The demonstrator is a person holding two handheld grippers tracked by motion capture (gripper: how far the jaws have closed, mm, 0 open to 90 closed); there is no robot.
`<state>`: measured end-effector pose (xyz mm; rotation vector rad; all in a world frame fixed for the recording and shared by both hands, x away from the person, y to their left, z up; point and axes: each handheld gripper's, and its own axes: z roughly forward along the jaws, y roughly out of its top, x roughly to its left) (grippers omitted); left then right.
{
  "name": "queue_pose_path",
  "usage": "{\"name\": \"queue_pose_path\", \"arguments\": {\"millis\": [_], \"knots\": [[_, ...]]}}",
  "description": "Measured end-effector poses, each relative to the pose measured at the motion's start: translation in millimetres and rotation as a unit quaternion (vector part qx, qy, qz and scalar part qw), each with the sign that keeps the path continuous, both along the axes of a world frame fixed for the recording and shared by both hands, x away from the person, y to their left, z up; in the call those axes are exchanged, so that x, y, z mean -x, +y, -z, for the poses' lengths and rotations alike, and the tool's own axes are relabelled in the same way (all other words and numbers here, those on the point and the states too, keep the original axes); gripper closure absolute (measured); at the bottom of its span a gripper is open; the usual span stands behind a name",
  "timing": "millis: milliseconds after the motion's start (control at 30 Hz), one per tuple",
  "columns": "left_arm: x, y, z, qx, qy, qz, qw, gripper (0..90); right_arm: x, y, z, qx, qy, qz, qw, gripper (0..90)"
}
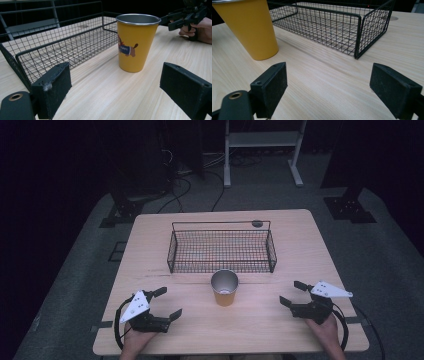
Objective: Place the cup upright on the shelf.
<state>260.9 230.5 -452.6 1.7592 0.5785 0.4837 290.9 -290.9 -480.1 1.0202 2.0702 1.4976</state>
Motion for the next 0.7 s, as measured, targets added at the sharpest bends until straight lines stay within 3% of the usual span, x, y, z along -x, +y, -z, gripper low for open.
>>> {"name": "queue_pose_path", "arguments": {"millis": [700], "knots": [[-1.0,-12.1,-1.3,0.016,0.008,0.024,0.9996,5.4,0.1,-0.1,0.2,0.0,0.002,0.004,1.0,13.5]]}}
